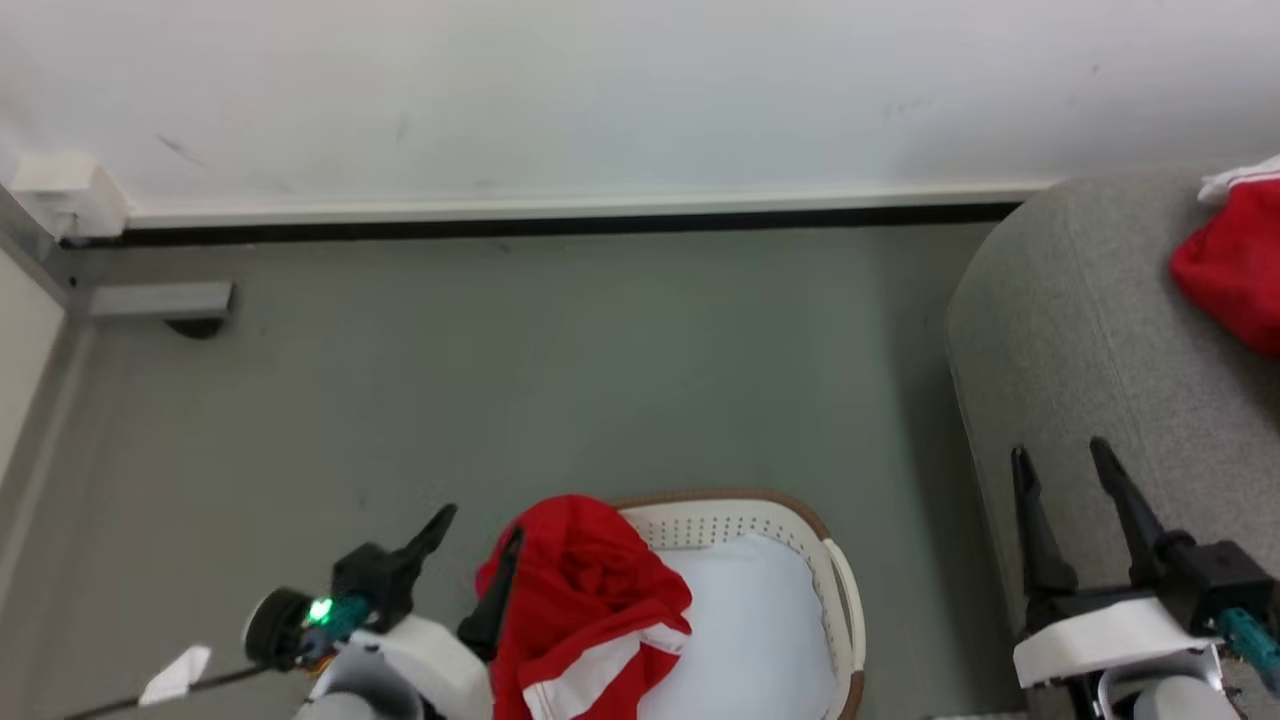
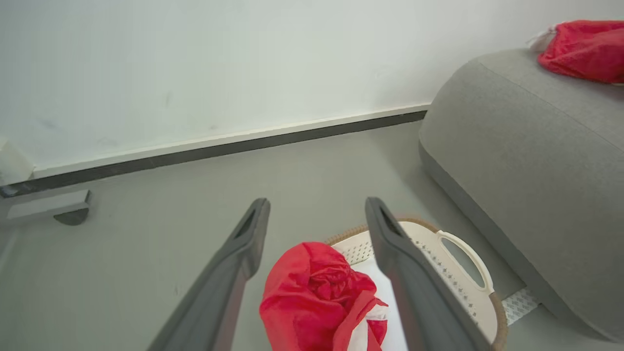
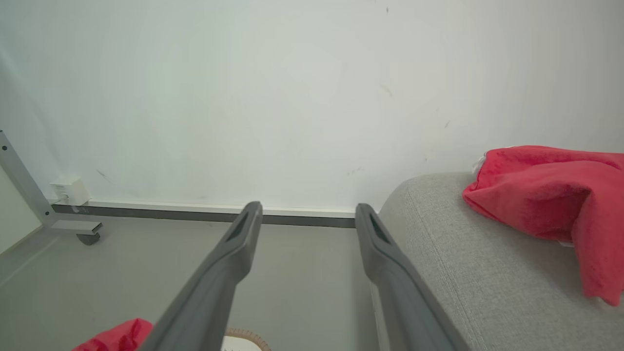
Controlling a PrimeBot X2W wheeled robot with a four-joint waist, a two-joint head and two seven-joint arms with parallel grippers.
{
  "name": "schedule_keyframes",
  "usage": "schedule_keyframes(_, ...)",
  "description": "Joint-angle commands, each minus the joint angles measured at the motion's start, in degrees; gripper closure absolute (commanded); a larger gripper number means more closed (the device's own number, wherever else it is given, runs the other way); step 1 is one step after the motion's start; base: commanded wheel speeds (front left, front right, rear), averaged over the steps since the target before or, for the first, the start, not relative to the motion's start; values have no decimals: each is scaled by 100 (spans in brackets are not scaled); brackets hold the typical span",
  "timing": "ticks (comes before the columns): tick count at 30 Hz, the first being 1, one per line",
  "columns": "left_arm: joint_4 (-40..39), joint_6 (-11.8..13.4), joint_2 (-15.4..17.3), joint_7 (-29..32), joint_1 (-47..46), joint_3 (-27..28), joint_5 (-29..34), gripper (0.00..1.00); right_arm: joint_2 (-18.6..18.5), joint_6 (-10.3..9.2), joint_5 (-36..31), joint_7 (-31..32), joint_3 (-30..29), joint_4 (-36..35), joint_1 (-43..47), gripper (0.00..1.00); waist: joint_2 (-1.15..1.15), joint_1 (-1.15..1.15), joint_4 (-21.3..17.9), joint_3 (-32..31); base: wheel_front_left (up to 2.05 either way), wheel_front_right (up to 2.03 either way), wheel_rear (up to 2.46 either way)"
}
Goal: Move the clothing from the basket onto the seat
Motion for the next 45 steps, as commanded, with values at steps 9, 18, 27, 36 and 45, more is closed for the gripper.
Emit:
schedule_keyframes(9,1228,-4,293,671,-1559,-1412,280,0,-14,-13,68,6,24,-506,-801,0,0,0,-532,1835,0,0,0)
schedule_keyframes(18,2609,-5,215,1083,-2501,-1884,177,0,-13,-12,286,6,170,-811,-1115,0,0,0,-907,2629,0,0,0)
schedule_keyframes(27,3581,75,264,1348,-3152,-2081,359,0,-12,-13,524,6,297,-976,-1231,0,0,0,-1136,3093,0,0,0)
schedule_keyframes(36,4185,143,329,1470,-3571,-2233,450,0,-12,-13,756,6,480,-1061,-1310,0,0,0,-1363,3501,0,0,0)
schedule_keyframes(45,4515,26,279,1366,-3660,-2414,342,75,-12,-13,938,6,517,-1125,-1374,0,0,0,-1512,3809,0,0,0)
